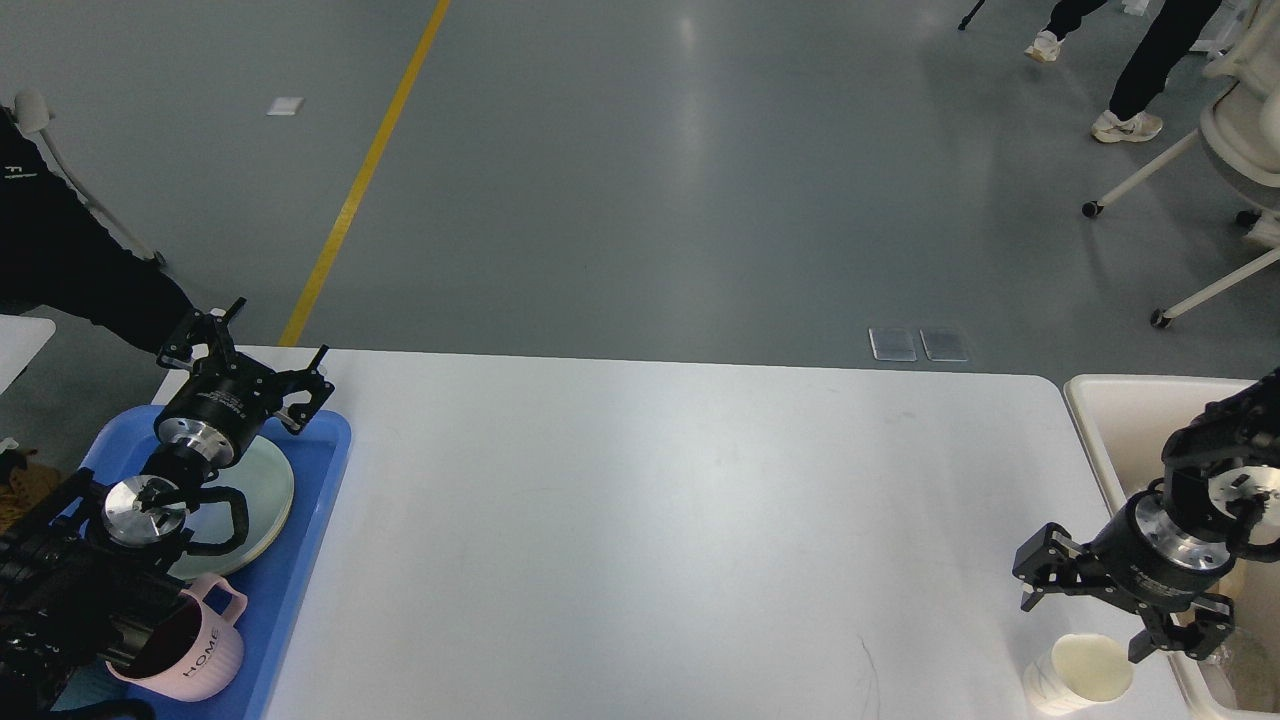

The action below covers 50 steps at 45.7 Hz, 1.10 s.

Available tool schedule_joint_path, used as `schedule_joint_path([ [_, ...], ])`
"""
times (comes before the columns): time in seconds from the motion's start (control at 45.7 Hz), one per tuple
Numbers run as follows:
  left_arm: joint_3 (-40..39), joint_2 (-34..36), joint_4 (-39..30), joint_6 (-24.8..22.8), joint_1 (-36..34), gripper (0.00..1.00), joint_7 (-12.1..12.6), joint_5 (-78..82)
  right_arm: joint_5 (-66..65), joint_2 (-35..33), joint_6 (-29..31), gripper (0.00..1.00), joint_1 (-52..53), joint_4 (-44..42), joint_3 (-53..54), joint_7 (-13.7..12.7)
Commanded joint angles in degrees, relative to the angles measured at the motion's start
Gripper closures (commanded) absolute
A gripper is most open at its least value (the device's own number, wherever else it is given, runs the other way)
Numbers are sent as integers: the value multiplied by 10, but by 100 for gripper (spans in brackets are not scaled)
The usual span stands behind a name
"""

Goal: Tidy desktop

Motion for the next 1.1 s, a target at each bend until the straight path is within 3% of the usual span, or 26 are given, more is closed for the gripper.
schedule_joint_path([
  [0.0,0,0,0,0,0,3,0,0,1,3,-1,0,-16,-8,2,0],
  [0.591,0,0,0,0,0,3,0,0,1,8,-2,0,-18,-8,14,0],
  [0.657,0,0,0,0,0,3,0,0,1,9,-13,8,-20,-9,15,-1],
  [0.81,0,0,0,0,0,3,0,0,1,16,-39,45,-40,-8,16,-1],
  [1.073,0,0,0,0,0,3,0,0,4,25,-68,45,-52,-9,19,-1],
])
